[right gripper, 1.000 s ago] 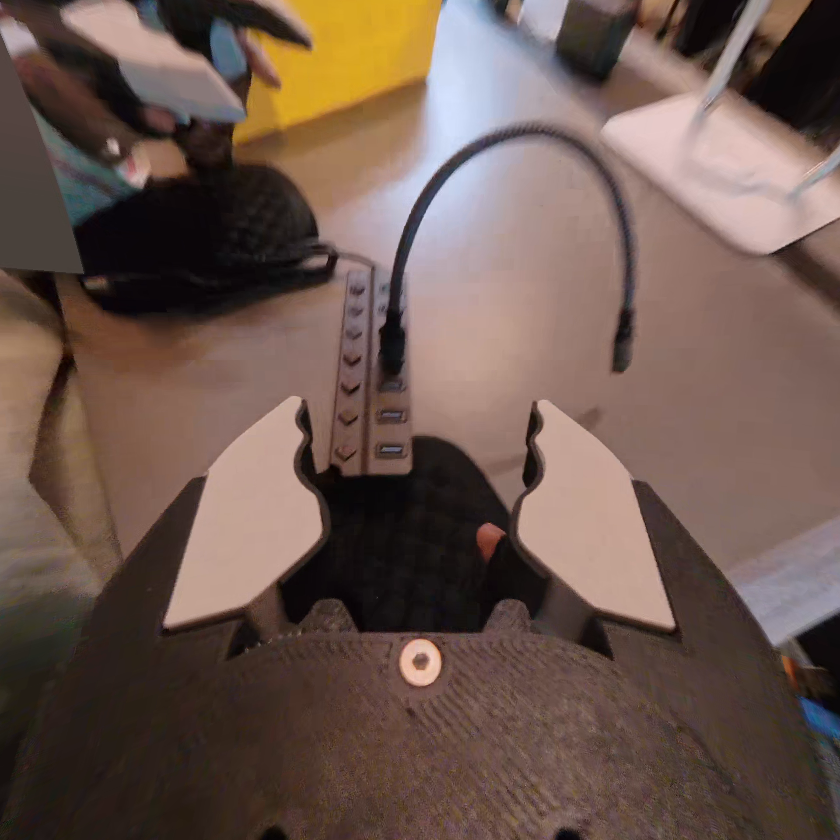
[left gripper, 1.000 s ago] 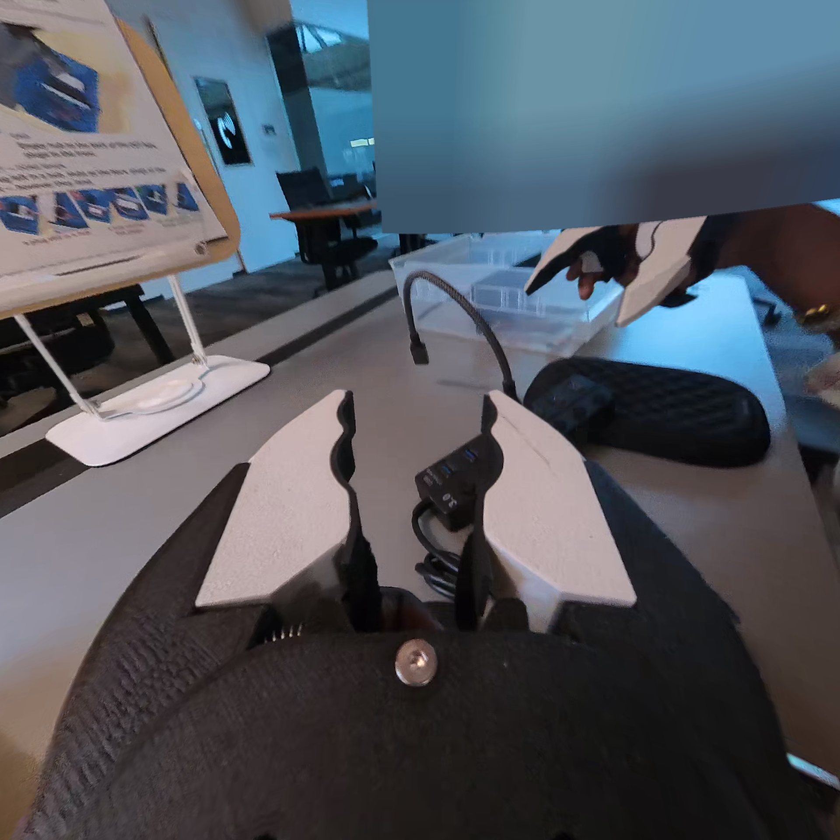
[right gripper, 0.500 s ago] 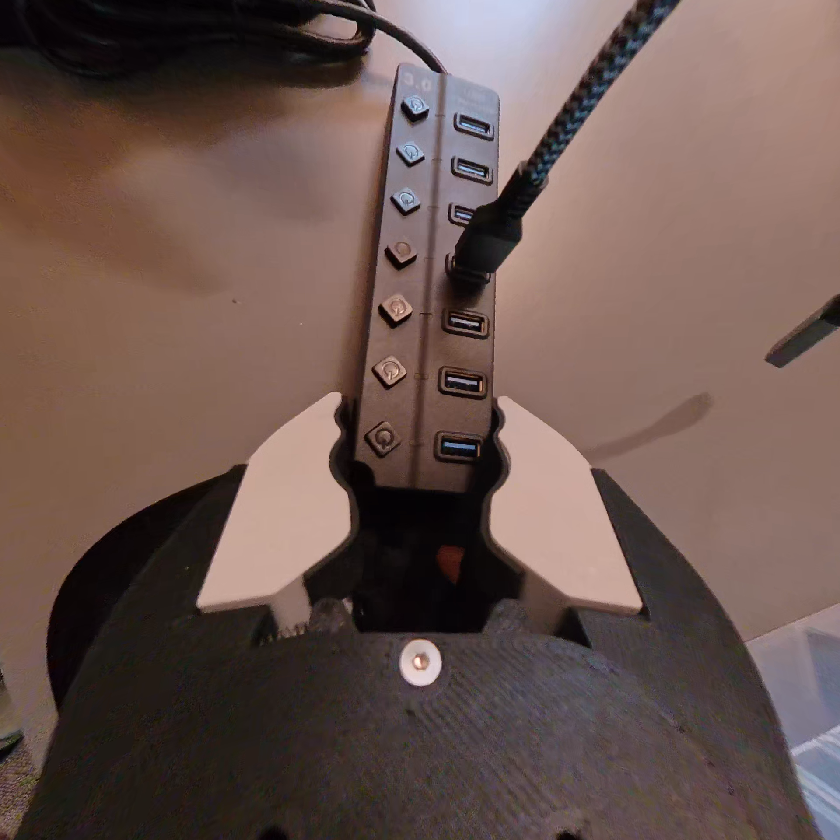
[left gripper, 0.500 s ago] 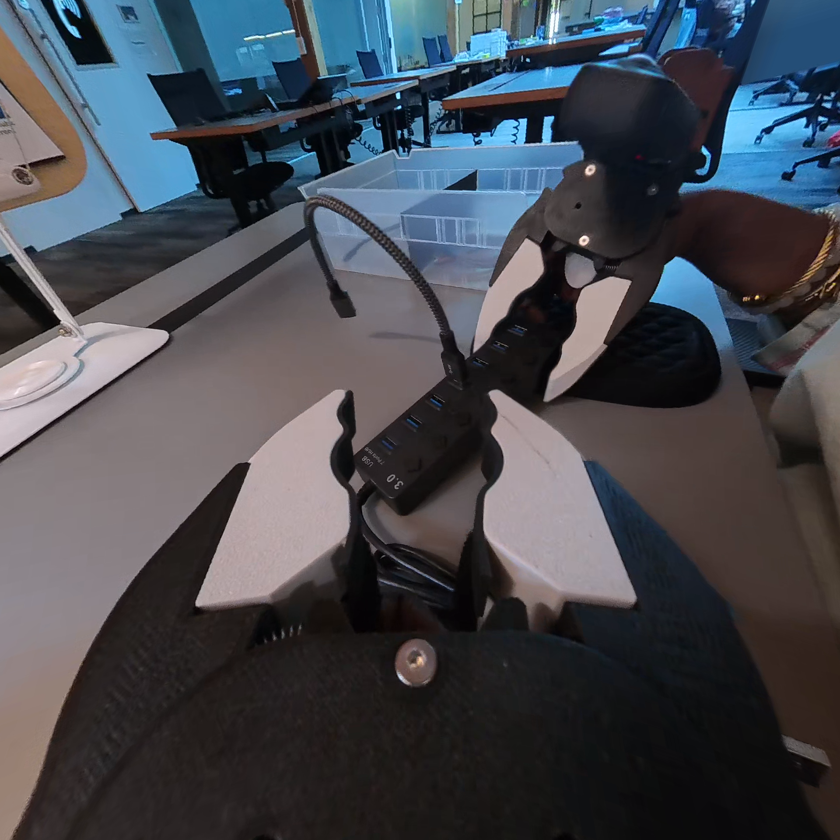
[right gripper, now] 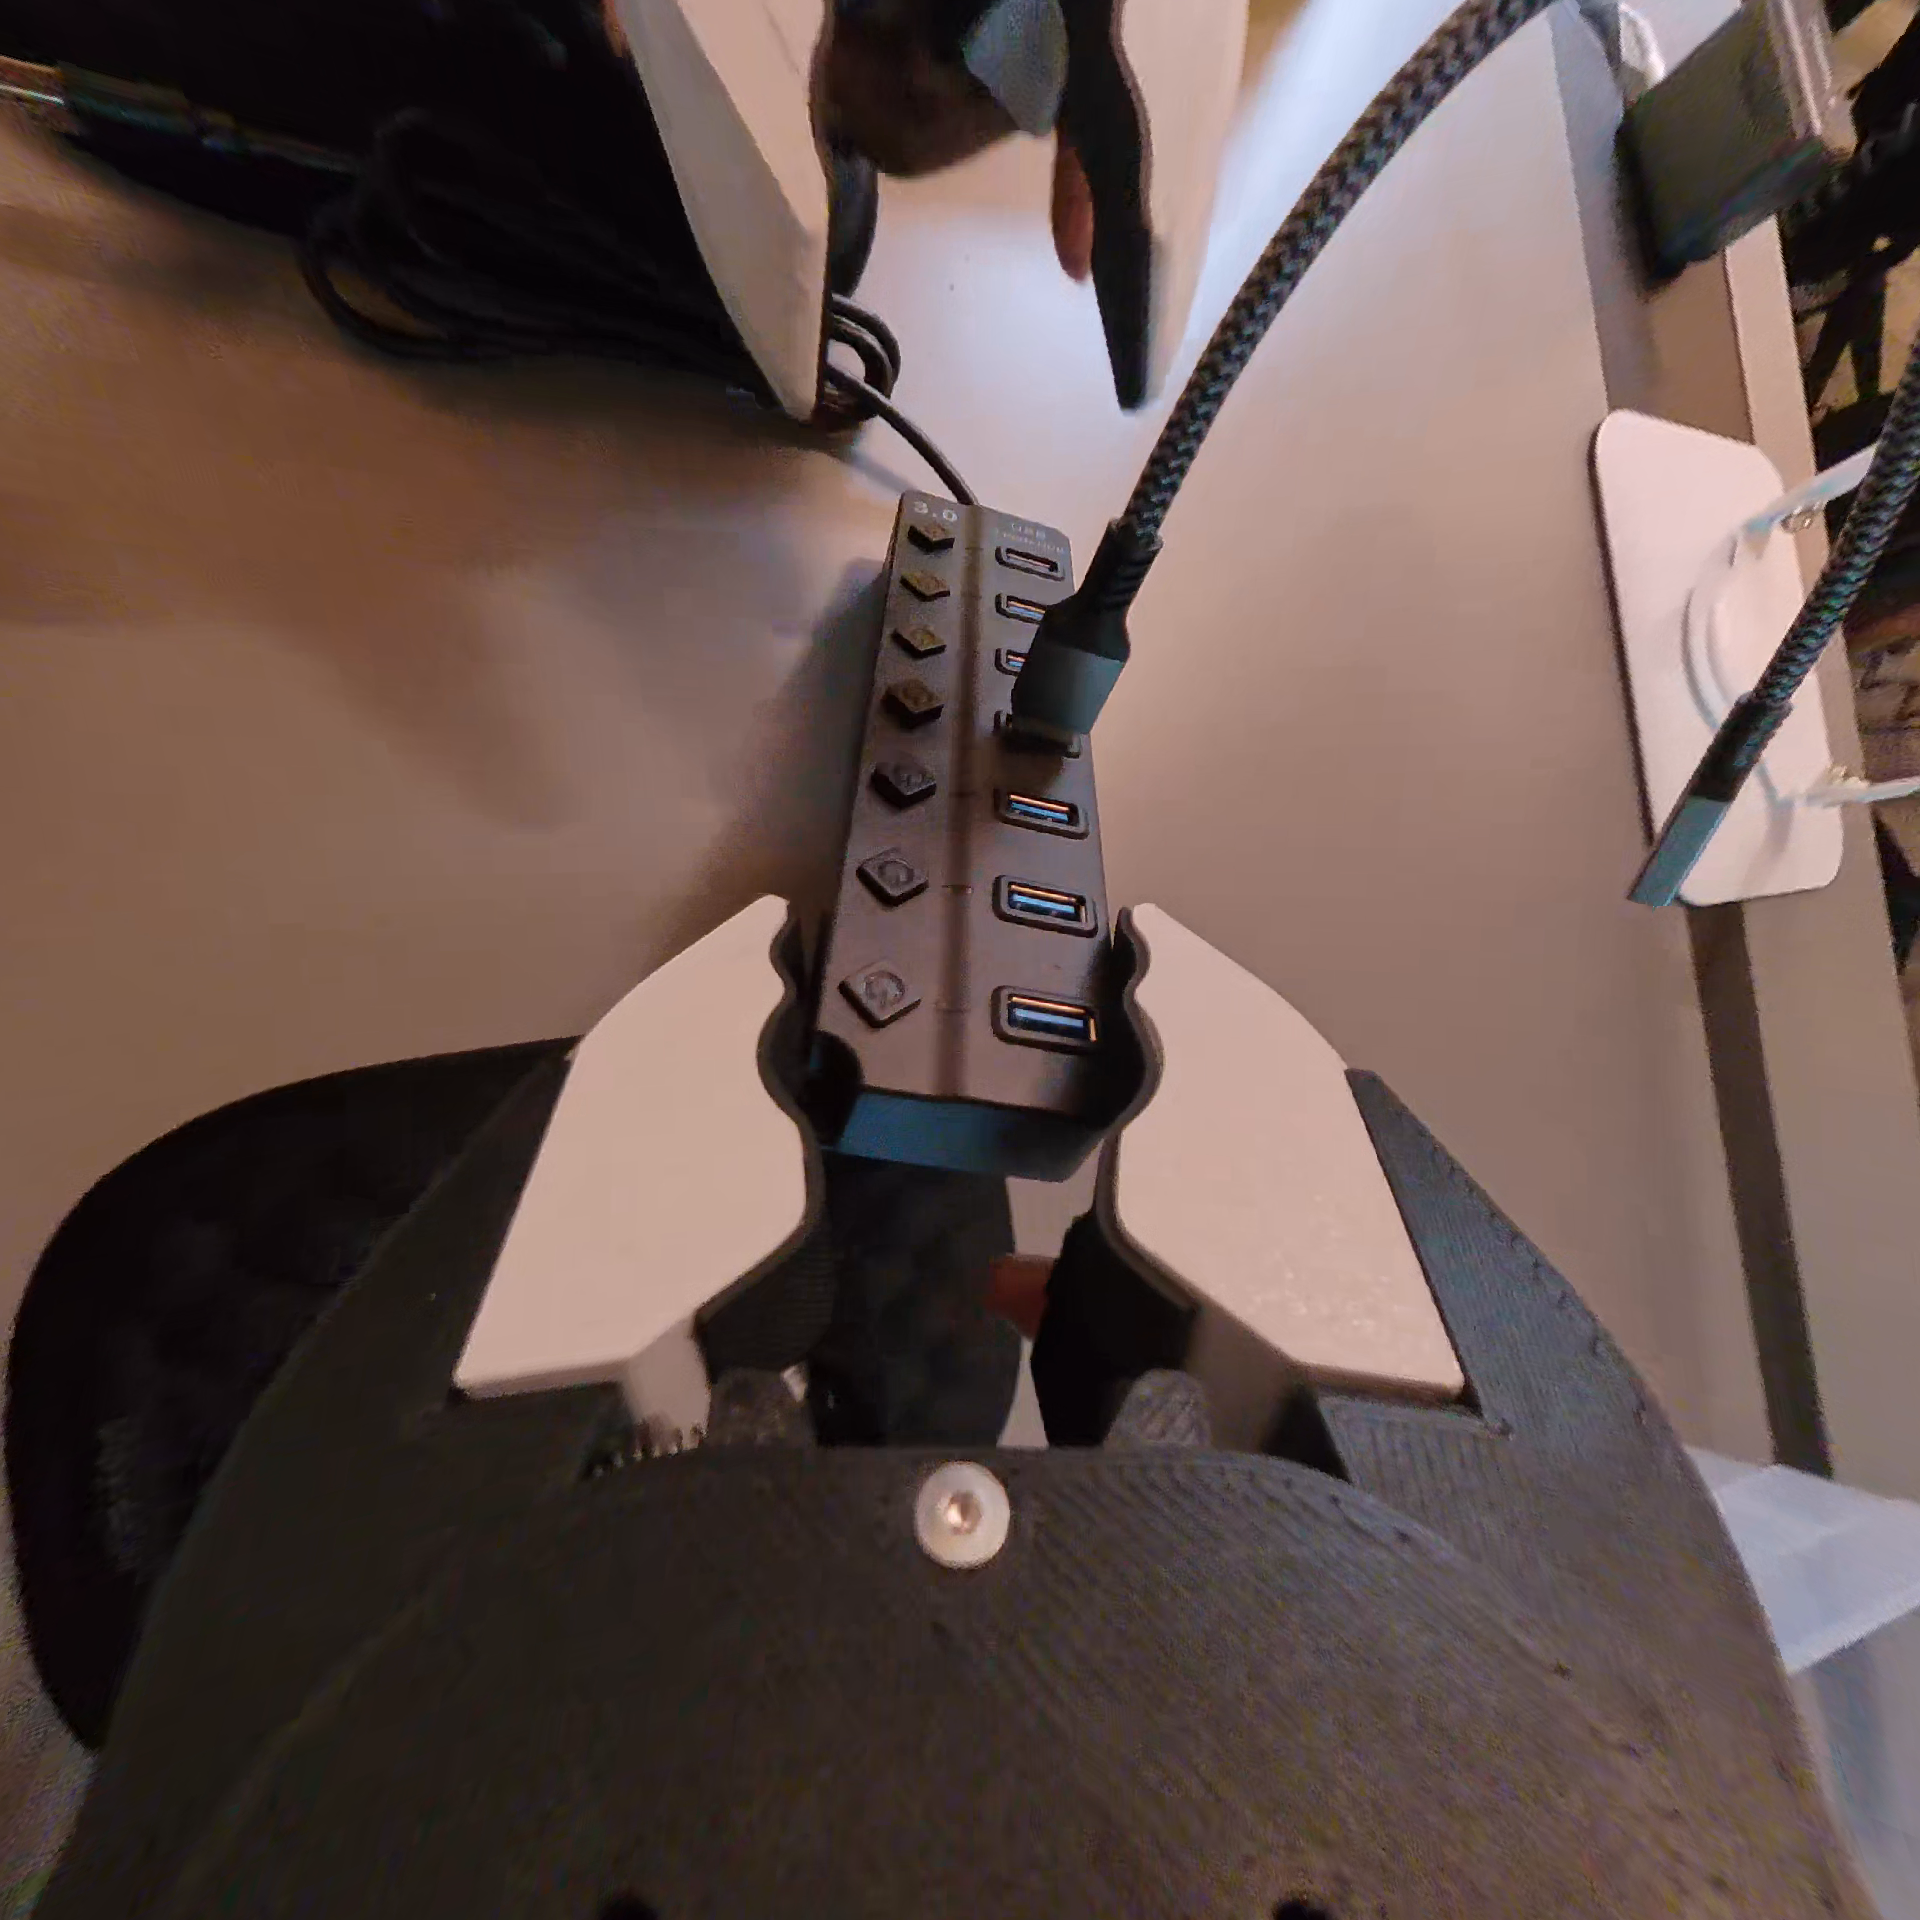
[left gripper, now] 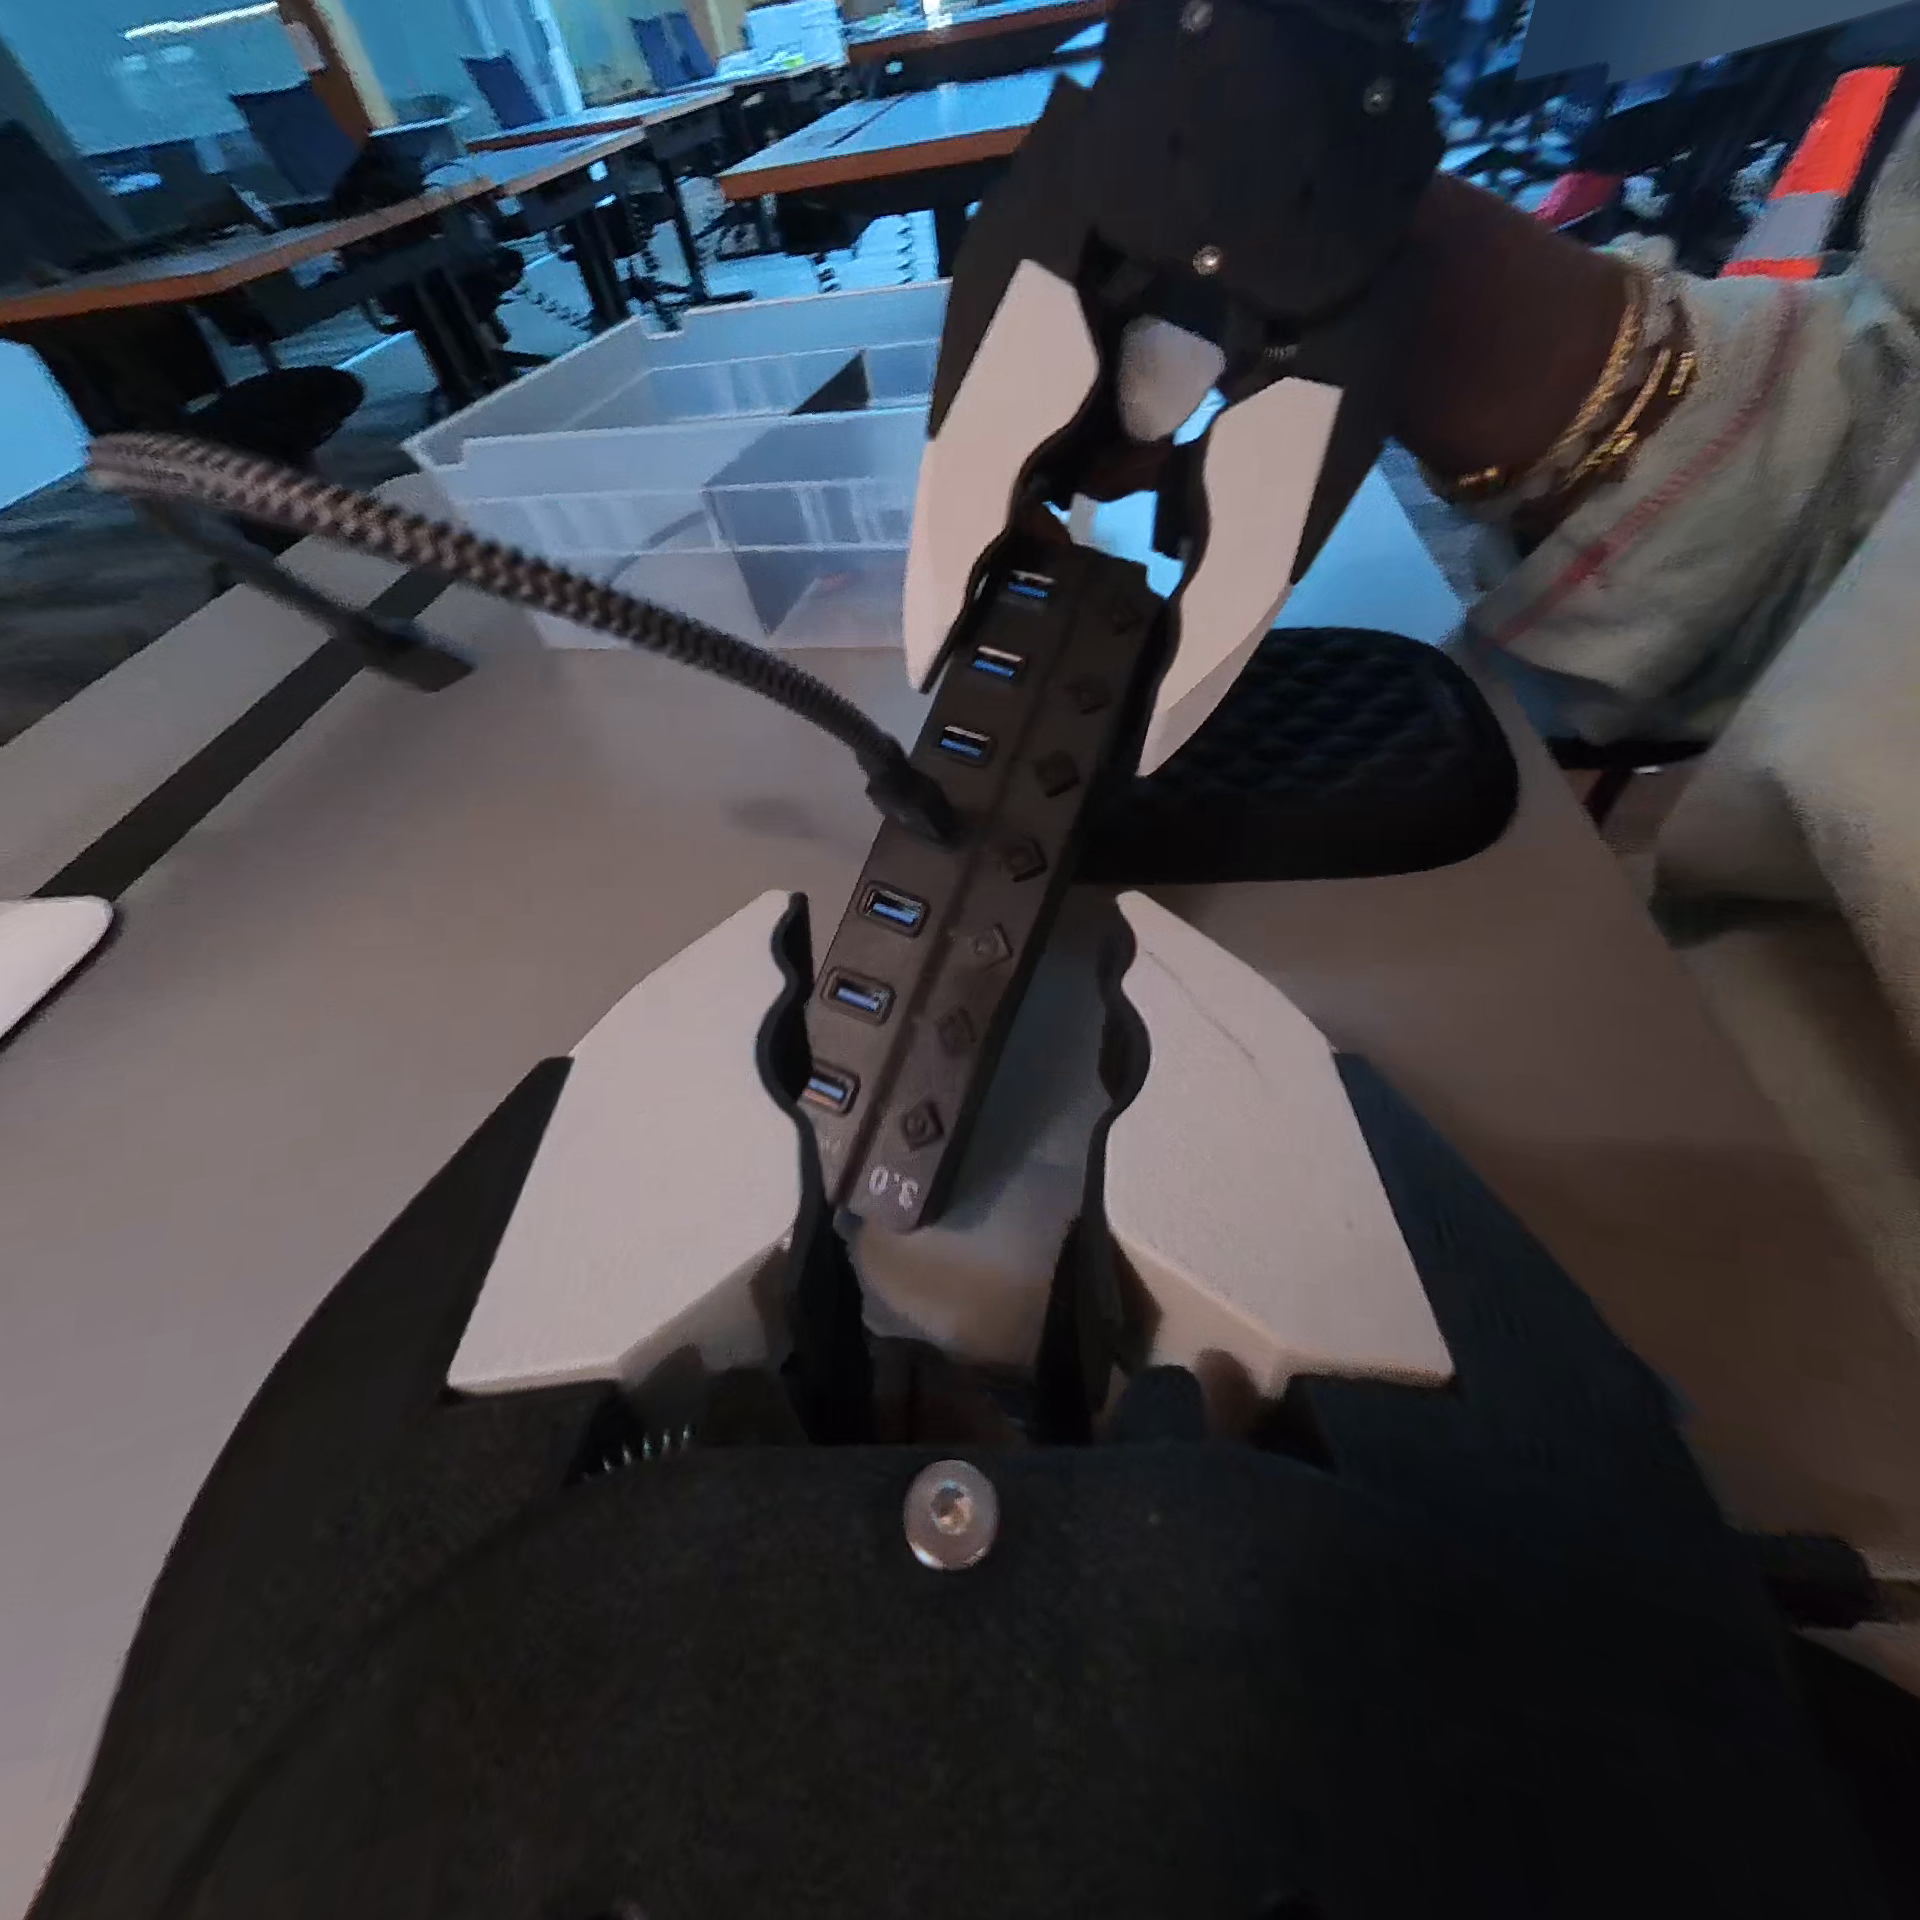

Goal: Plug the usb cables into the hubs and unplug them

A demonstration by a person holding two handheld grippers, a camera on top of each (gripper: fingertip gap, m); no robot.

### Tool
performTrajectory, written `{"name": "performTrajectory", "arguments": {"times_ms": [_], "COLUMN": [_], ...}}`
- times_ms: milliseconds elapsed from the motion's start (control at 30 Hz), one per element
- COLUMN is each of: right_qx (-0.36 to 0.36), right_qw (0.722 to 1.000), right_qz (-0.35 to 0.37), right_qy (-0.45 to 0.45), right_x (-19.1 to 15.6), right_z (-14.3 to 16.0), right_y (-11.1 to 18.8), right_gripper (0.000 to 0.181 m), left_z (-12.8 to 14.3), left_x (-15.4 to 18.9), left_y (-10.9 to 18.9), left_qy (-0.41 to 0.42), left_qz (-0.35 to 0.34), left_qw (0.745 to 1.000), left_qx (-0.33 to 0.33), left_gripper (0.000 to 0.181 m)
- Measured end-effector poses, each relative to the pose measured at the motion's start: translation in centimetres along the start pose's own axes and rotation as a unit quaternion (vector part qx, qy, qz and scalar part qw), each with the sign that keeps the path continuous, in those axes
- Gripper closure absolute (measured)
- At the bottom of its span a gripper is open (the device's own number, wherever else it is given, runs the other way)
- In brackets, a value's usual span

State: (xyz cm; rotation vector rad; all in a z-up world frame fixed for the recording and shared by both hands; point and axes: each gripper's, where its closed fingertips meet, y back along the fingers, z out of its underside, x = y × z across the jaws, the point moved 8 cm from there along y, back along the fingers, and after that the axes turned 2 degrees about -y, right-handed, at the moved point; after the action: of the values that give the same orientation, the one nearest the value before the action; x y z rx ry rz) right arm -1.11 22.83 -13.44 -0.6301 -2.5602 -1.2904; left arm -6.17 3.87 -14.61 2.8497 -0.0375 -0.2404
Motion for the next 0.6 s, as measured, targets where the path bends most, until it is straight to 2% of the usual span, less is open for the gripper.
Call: {"name": "performTrajectory", "arguments": {"times_ms": [167, 233, 367, 433, 500, 600], "right_qx": [0.010, 0.005, 0.017, 0.015, 0.019, 0.022], "right_qw": [0.999, 0.999, 0.999, 0.999, 0.998, 0.997], "right_qz": [-0.004, -0.005, -0.008, -0.009, -0.011, -0.012], "right_qy": [0.030, 0.037, 0.045, 0.051, 0.055, 0.068], "right_x": [0.8, 1.0, 1.1, 1.2, 1.4, 1.6], "right_z": [-1.1, -1.0, -1.2, -1.2, -1.3, -1.5], "right_y": [-0.1, -0.1, 0.0, 0.0, 0.0, 0.0], "right_gripper": [0.124, 0.124, 0.124, 0.124, 0.124, 0.125], "left_z": [-0.6, -0.5, -0.4, -0.2, -0.1, 0.1], "left_x": [-0.5, -1.1, -1.8, -2.1, -2.3, -2.3], "left_y": [-2.1, -2.5, -2.2, -1.9, -1.7, -2.1], "left_qy": [-0.043, -0.069, -0.054, -0.057, -0.052, -0.056], "left_qz": [0.041, 0.020, 0.005, -0.006, -0.005, 0.007], "left_qw": [0.998, 0.997, 0.998, 0.998, 0.998, 0.998], "left_qx": [0.019, 0.013, 0.035, 0.036, 0.036, 0.032], "left_gripper": [0.132, 0.146, 0.166, 0.159, 0.140, 0.135]}}
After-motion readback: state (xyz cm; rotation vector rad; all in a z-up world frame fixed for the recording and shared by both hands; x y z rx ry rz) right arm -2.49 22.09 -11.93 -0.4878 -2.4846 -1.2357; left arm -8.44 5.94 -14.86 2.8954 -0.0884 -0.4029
